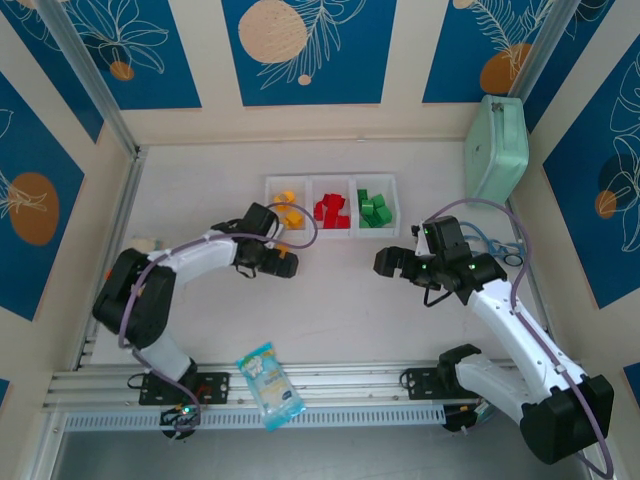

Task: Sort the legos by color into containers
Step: Pick up the lego from the center of the table.

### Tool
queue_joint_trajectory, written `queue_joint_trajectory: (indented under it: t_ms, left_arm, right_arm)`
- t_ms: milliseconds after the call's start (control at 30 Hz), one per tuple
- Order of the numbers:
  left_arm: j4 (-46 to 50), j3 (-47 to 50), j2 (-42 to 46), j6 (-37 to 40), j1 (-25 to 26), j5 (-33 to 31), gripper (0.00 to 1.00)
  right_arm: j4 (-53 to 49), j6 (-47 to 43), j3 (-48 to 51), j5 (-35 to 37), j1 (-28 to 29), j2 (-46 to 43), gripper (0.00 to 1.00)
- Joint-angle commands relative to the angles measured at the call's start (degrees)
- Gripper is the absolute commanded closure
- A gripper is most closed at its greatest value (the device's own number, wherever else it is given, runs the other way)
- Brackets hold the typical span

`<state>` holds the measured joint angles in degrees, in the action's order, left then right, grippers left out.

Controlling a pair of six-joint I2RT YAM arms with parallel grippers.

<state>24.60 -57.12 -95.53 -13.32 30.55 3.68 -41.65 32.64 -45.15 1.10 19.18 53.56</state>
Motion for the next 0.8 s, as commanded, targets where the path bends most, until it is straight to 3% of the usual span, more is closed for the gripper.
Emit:
queue_joint_trajectory:
  t_ms: [0, 400, 767]
  left_arm:
    - [-0.8, -5.1, -5.1, 3.1, 0.3, 0.4, 0.01]
    - [1.4, -14.8, -15.9, 4.5, 0.3, -3.0, 0.18]
    - [2.6, -12.1, -14.7, 2.1, 0.5, -2.6, 0.52]
  right_arm:
    - [-1.6, 0.5, -0.5, 0.0, 0.3, -2.1, 0.01]
    - [-2.8, -0.7, -0.2, 1.0, -0.6, -3.6, 0.01]
    - [-0.3, 0.1, 0.5, -0.3, -0.6, -1.9, 0.01]
